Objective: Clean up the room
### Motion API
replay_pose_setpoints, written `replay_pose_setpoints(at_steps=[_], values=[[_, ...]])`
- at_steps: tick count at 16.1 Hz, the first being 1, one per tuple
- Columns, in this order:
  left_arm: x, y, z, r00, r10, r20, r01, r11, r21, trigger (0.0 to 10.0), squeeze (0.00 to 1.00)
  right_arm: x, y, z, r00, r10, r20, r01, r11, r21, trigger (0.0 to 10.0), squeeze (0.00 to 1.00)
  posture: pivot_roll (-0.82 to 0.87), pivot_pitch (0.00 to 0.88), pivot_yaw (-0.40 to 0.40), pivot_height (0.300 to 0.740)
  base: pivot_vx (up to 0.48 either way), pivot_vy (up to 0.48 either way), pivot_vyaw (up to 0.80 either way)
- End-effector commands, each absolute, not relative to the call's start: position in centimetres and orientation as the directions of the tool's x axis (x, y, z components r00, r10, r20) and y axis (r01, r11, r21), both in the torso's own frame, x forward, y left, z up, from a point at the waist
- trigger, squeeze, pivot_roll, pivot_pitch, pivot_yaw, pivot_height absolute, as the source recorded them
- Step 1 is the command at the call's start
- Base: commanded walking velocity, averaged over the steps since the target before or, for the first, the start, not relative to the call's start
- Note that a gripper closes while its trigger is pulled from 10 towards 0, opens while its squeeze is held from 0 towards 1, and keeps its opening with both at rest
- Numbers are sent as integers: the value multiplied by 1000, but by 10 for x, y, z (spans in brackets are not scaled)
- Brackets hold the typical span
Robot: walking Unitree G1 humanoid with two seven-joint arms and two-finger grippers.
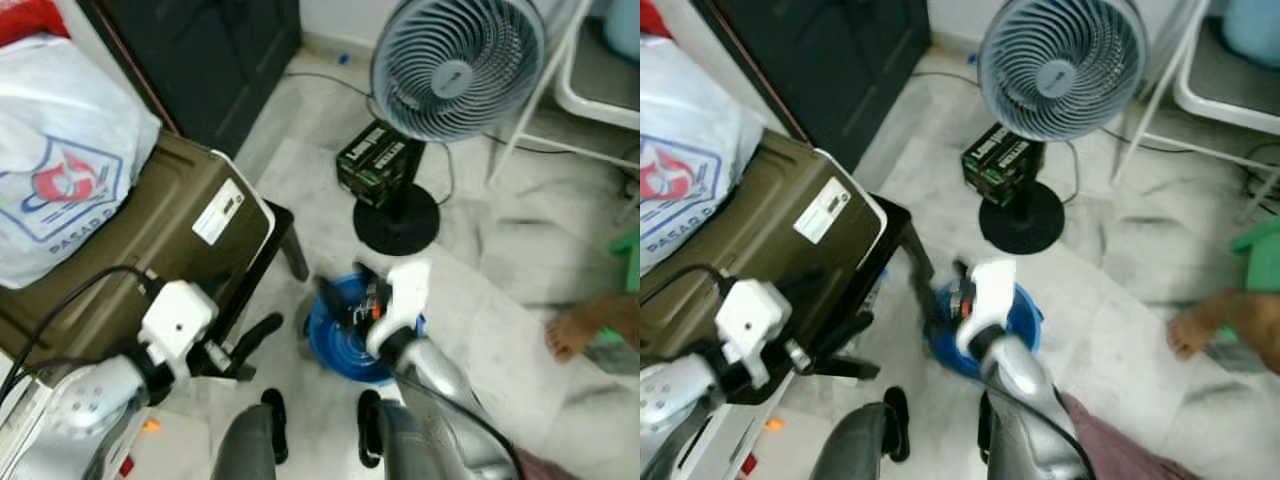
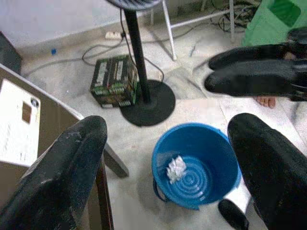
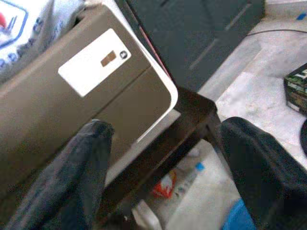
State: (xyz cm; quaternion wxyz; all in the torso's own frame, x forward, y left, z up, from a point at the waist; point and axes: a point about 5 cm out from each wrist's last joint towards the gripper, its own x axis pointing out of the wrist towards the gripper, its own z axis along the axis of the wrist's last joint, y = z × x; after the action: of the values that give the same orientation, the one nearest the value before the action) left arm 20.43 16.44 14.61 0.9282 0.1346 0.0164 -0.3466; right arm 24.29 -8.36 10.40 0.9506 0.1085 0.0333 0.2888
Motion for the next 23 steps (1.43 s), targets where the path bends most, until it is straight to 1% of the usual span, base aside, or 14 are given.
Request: replay_pose_setpoints(at_steps=[1, 2, 4, 6, 7, 9, 11, 12, 13, 15, 18, 20, 23], values=[[205, 161, 139, 774, -620, -126, 631, 741, 229, 10000, 0, 229, -90, 108, 781, 624, -29, -607, 769, 198, 10000, 1000, 71, 234, 51, 740, 0, 0, 0], [206, 160, 139, 781, -615, -114, 623, 748, 229, 10000, 0, 226, -97, 105, 777, 627, -55, -609, 771, 185, 10000, 1000, 62, 228, 47, 740, 0, 0, 0], [218, 153, 135, 804, -591, -74, 590, 774, 230, 10000, 0, 221, -118, 101, 784, 606, -135, -587, 794, 157, 10000, 1000, 21, 186, 29, 740, 0, 0, 0], [230, 151, 132, 855, -518, -33, 511, 831, 221, 10000, 0, 216, -137, 98, 819, 548, -172, -541, 836, 91, 10000, 1000, -12, 144, 13, 740, 0, 0, 0], [235, 151, 131, 874, -485, -16, 475, 848, 233, 10000, 0, 213, -141, 95, 823, 534, -191, -535, 843, 51, 10000, 1000, -29, 117, 3, 740, 0, 0, 0], [244, 153, 128, 913, -408, 8, 394, 887, 239, 10000, 0, 209, -150, 94, 873, 451, -184, -464, 885, -33, 10000, 1000, -47, 79, -7, 740, 0, 0, 0], [251, 156, 123, 944, -329, 21, 315, 921, 231, 10000, 0, 216, -159, 96, 921, 356, -157, -368, 928, -57, 10000, 1000, -66, 37, -8, 740, 0, 0, 0], [253, 157, 118, 960, -278, 15, 270, 944, 191, 10000, 0, 220, -165, 100, 948, 289, -134, -299, 953, -58, 10000, 1000, -75, 20, -10, 740, 0, 0, 0], [254, 154, 111, 967, -256, 5, 253, 956, 148, 10000, 0, 226, -161, 107, 954, 284, -97, -292, 953, -77, 10000, 0, -89, 0, -15, 740, 0, 0, 0], [256, 151, 109, 966, -257, 10, 253, 956, 151, 10000, 0, 231, -159, 116, 965, 259, -45, -262, 961, -90, 10000, 0, -91, 0, -20, 740, 0, 0, 800], [264, 148, 110, 974, -224, 31, 220, 970, 106, 10000, 0, 242, -149, 119, 957, 289, -24, -290, 954, -74, 10000, 0, -91, 0, -33, 740, 0, 0, 800], [263, 149, 109, 977, -210, 34, 205, 972, 111, 10000, 0, 248, -140, 123, 952, 305, 1, -304, 950, -66, 10000, 0, -83, 0, -29, 740, 0, 0, 800], [258, 151, 106, 980, -198, 31, 193, 972, 131, 10000, 0, 250, -139, 123, 956, 292, 10, -291, 955, -55, 10000, 0, -71, 13, -31, 740, 0, 0, 800]])
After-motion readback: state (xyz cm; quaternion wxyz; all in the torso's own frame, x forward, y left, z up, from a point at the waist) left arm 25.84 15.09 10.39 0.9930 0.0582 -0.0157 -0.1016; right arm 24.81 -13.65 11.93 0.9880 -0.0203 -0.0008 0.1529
